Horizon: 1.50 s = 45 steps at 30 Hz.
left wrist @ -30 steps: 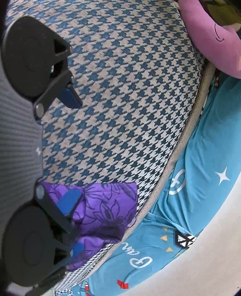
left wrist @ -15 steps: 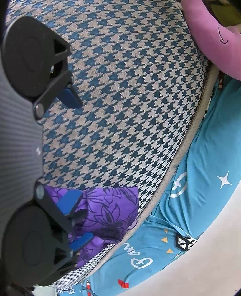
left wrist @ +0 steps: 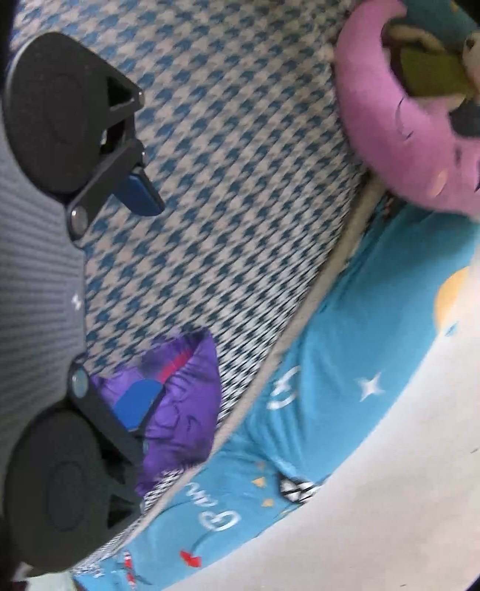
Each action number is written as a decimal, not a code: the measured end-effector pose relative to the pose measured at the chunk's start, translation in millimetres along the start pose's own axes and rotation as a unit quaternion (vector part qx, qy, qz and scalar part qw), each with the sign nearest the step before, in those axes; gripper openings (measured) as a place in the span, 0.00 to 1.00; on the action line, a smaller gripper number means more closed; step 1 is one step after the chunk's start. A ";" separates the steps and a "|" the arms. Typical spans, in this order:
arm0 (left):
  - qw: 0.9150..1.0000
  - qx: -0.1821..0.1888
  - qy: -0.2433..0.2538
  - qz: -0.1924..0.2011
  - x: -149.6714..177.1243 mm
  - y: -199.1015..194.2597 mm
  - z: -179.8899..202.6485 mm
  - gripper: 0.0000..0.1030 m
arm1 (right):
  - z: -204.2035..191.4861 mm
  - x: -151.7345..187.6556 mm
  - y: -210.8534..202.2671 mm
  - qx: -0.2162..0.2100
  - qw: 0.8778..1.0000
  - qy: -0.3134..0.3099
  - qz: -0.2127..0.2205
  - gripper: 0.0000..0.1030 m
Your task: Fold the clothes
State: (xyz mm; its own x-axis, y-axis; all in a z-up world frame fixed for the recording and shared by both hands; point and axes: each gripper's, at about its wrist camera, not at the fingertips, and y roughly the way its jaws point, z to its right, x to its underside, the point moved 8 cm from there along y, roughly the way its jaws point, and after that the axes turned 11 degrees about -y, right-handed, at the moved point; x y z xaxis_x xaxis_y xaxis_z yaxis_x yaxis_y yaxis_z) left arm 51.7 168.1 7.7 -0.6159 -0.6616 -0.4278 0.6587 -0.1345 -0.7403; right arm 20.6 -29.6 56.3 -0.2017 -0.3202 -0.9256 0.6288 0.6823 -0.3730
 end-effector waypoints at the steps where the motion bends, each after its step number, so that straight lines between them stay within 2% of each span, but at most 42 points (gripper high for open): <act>1: 1.000 -0.007 0.000 0.007 -4.4 -2.2 -4.5 0.98 | -9.8 4.0 1.6 -0.015 1.000 -0.015 -0.016 0.11; 4: 1.000 -0.014 -0.003 0.006 -10.7 -3.4 -16.5 0.98 | -18.6 14.5 1.6 -0.022 0.998 -0.035 -0.046 0.18; 7: 1.000 -0.015 -0.003 -0.009 -10.1 -0.9 -26.2 0.98 | -17.6 22.2 -0.2 -0.023 0.997 -0.032 -0.064 0.18; 12: 0.999 -0.010 -0.003 -0.033 -3.4 3.0 -35.0 0.98 | 0.3 19.7 -9.9 0.010 0.998 -0.009 -0.060 0.18; 18: 0.996 0.012 -0.030 -0.080 11.4 12.7 -39.0 0.98 | 13.7 9.9 -31.7 0.056 0.997 0.016 -0.050 0.22; 20: 0.995 0.022 -0.037 -0.094 15.6 14.7 -35.2 0.98 | 13.2 4.5 -41.8 0.073 0.996 0.012 -0.045 0.27; 24: 0.992 0.034 -0.041 -0.111 24.5 18.5 -25.9 0.98 | 7.4 0.7 -61.4 0.076 0.996 0.017 -0.032 0.33; 31: 0.985 0.070 -0.069 -0.139 35.2 36.2 -8.8 0.98 | 3.9 10.6 -77.9 0.085 0.995 0.002 -0.044 0.34; 35: 0.981 0.095 -0.097 -0.141 35.0 45.2 1.3 0.97 | 12.0 21.4 -79.4 0.088 0.994 0.014 -0.057 0.34; 39: 0.978 0.097 -0.119 -0.138 33.9 56.2 2.3 0.89 | 17.8 31.3 -82.6 0.097 0.993 0.010 -0.071 0.34; 42: 0.980 0.087 -0.126 -0.127 31.9 65.5 1.2 0.85 | 21.8 36.9 -86.7 0.096 0.992 0.009 -0.077 0.34; 45: 0.979 0.082 -0.141 -0.119 30.3 73.4 -1.1 0.71 | 26.5 41.1 -90.5 0.101 0.991 0.009 -0.083 0.35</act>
State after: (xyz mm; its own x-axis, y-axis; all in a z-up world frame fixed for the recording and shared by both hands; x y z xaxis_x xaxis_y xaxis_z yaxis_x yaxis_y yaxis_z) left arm 80.9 139.0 -60.1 -0.6317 -0.7714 -0.0766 0.5864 -0.4108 -0.6982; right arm -24.7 -121.9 53.7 -0.3264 -0.4040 -0.8546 0.7232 0.4753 -0.5010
